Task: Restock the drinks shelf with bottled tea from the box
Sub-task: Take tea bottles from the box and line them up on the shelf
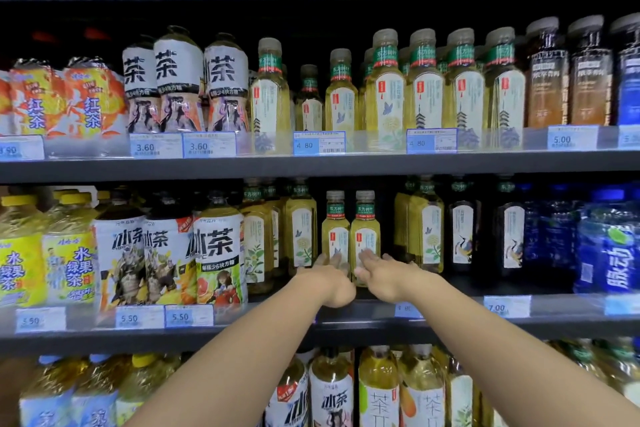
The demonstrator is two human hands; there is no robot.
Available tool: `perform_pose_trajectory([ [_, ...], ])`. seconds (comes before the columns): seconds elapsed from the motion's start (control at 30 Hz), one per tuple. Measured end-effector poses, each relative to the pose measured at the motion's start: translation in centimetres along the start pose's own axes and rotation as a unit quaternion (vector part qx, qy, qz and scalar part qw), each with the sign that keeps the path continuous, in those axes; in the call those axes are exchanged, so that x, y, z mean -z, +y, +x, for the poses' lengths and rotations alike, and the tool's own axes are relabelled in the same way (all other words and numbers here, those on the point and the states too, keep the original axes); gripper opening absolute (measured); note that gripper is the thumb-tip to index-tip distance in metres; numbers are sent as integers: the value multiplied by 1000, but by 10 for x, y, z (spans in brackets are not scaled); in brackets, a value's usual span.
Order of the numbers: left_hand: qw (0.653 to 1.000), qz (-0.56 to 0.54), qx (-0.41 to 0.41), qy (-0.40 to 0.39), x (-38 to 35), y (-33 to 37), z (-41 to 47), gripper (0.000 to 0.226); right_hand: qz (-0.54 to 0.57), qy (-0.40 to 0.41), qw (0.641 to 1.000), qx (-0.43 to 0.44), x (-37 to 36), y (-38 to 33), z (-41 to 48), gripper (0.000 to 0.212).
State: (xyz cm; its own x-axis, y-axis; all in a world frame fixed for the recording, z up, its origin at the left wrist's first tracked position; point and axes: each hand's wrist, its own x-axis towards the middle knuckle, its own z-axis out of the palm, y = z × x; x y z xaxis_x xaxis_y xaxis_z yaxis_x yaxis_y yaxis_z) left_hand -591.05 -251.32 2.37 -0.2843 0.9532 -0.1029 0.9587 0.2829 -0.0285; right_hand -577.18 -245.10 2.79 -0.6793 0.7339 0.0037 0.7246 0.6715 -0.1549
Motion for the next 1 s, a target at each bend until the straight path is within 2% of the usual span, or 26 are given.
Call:
perform_pose_trajectory([
  [0.33, 998, 55, 17, -20, 5, 1, 36, 79, 14, -8, 1000, 20, 4, 27, 56, 58],
  [0.47, 995, 95, 36, -18, -4, -1, 58, 83, 20, 91, 996, -9, 11, 39, 73, 51],
  [0.53, 992, 117, 42, -11, -5, -3, 67, 83, 16, 115, 992, -39, 15, 41, 84, 49],
  [0.6, 988, 146, 49, -8, -5, -5, 77, 82, 7, 92, 994, -50, 17, 40, 93, 52],
  [0.7, 979, 195, 61, 20, -9, -9, 85, 80, -28, 42, 999, -16, 18, 38, 102, 57],
  [0.8, 984, 145, 43, 91, -16, -14, 92, 78, -40, 6, 999, -13, 15, 41, 112, 60],
  [0.87, 974, 203, 59, 78, -14, -16, 94, 76, -46, -18, 999, -22, 12, 45, 120, 60],
  [0.93, 944, 315, 91, 33, -10, -15, 96, 74, -51, -36, 998, -26, 12, 49, 125, 62],
  [1.0, 932, 347, 102, 21, -8, -15, 98, 73, -49, -46, 998, -19, 13, 51, 129, 65],
])
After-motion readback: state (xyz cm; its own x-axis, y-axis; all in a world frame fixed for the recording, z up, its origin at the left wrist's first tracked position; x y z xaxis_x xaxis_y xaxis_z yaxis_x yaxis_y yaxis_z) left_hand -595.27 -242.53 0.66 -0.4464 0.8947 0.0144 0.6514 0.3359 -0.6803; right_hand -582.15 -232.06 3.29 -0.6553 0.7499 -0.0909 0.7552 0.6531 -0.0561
